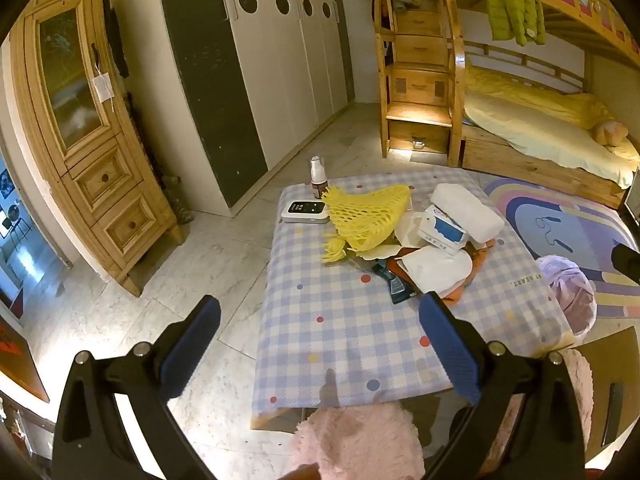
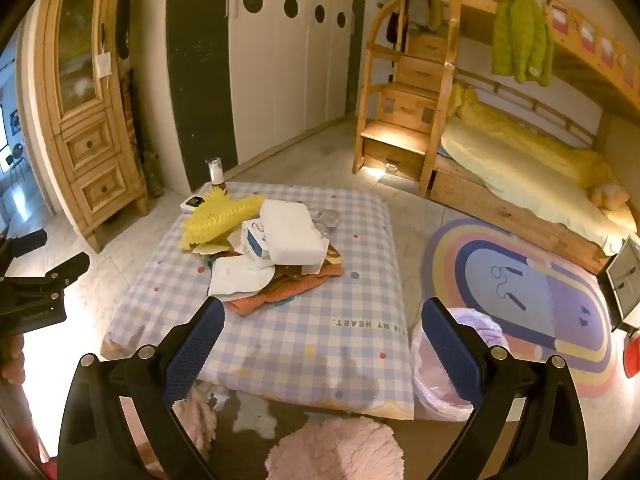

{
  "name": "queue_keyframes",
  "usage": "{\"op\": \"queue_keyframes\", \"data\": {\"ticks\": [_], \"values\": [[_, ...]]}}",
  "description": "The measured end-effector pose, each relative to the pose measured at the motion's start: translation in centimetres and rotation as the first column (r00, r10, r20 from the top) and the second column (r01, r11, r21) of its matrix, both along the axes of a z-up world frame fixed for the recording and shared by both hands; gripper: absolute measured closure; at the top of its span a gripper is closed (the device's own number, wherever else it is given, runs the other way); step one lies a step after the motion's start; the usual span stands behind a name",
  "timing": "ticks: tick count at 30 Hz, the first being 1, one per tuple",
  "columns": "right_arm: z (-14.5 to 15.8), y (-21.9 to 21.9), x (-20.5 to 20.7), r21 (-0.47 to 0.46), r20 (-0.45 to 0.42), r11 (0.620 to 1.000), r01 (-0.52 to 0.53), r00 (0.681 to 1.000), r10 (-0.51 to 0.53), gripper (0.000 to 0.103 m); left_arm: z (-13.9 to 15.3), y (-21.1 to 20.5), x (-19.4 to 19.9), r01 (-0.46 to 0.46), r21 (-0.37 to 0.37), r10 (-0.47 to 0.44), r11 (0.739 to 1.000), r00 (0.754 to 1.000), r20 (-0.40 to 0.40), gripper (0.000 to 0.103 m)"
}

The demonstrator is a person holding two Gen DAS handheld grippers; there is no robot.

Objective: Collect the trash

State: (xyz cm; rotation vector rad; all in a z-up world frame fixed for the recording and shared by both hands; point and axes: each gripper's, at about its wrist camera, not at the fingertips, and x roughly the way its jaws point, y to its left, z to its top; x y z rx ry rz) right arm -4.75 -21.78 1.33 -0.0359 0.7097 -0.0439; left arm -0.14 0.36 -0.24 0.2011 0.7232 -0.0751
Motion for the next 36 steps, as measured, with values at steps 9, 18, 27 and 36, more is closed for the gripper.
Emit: {"op": "queue_keyframes", "data": {"ticks": [9,18,27,36], "values": [[0.03,-0.05,-0.08,0.001,0.001,1.000,0.000,1.000,0.000,0.006,-0.07,0.18,0.17,0.000,0.000,0.000,1.000,1.000,-0.001,0.007],[0.00,-0.06,-0.11,0.003,0.000,1.000,0.000,1.000,0.000,0.006,-0.09,0.16,0.15,0.000,0.001,0.000,1.000,1.000,-0.001,0.007],[0.00,-0.11,-0.15,0.004,0.003,1.000,0.001,1.000,-0.001,0.006,-0.18,0.27,0.33,-0.001,0.000,0.001,1.000,1.000,-0.001,0.007],[0.03,-0.20,-0.14,0.007,0.001,1.000,0.001,1.000,-0.001,0.006,-0.18,0.25,0.34,-0.001,0.000,0.001,1.000,1.000,-0.001,0.007]]}}
